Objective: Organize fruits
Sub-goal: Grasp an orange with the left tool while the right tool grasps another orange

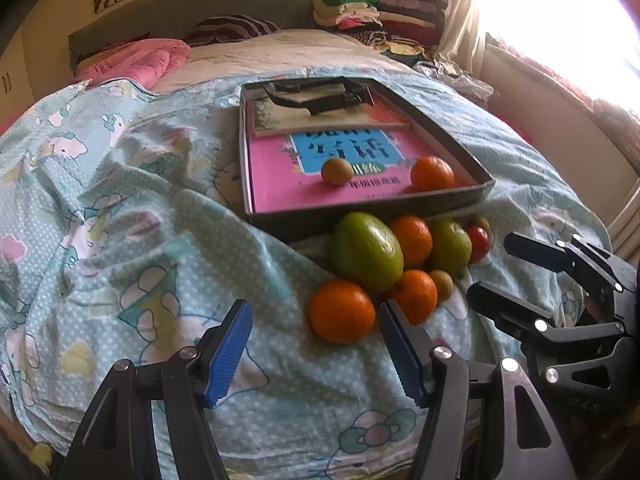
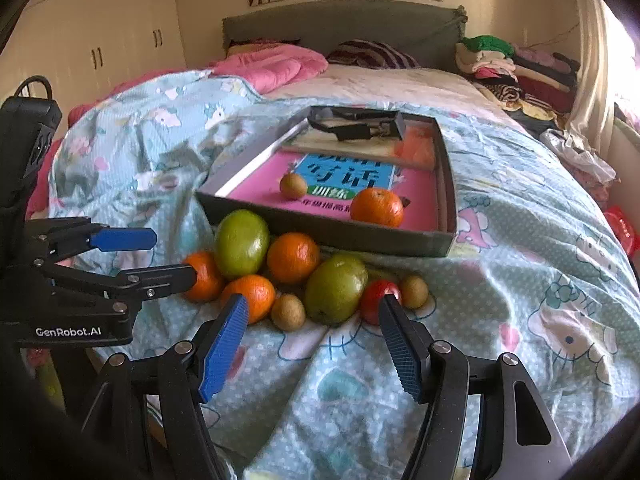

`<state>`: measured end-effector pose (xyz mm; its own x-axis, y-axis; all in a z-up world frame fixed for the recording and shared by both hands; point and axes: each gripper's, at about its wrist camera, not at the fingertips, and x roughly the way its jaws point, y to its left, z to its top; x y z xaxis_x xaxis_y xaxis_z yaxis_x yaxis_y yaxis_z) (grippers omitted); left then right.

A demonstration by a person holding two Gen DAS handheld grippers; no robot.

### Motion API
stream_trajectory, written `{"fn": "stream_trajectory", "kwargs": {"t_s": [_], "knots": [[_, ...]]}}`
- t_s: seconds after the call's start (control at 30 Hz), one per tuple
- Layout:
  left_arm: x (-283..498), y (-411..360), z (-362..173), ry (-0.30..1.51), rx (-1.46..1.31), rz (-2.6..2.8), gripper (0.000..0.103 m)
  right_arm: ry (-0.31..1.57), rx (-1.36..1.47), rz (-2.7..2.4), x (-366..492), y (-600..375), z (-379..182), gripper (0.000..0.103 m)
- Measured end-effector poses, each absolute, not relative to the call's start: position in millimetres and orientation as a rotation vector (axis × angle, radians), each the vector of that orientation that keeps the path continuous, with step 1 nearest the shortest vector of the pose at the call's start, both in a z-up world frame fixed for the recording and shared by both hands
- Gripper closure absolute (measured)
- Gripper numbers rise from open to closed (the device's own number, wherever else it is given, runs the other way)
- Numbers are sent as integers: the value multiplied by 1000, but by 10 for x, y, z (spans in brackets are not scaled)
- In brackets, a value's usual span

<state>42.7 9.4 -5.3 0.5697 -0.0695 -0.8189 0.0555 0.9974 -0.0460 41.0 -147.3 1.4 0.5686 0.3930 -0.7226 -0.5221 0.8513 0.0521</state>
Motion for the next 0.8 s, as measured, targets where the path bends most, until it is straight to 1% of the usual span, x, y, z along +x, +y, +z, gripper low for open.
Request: {"fn": "stream_trajectory", "kwargs": {"t_s": [0.1, 0.17, 0.2, 0.33, 0.43, 0.5, 0.53, 0.7, 0.8], "knots": [[413, 66, -93, 972, -10, -85, 38, 814, -185, 552, 405, -1448, -35, 39], [413, 47, -117, 976, -9, -91, 38, 822, -186, 562, 413, -1431, -63, 46], [412, 36, -129, 979, -6, -93, 38, 827, -189, 569, 415, -1421, -82, 47], [447, 23, -169, 984, -14, -100, 40, 824, -207, 603, 378, -1353, -103, 47], [498, 18, -208, 989, -20, -109, 45, 815, -244, 625, 347, -1286, -118, 47], [529, 25, -244, 995, -24, -111, 52, 815, -276, 639, 334, -1232, -143, 47], [546, 31, -265, 996, -25, -116, 52, 812, -297, 643, 326, -1203, -151, 47], [591, 93, -301, 1009, -68, -163, 63, 791, -392, 674, 316, -1027, -189, 47], [590, 136, -287, 1011, -91, -175, 65, 778, -423, 687, 351, -933, -205, 47]]}}
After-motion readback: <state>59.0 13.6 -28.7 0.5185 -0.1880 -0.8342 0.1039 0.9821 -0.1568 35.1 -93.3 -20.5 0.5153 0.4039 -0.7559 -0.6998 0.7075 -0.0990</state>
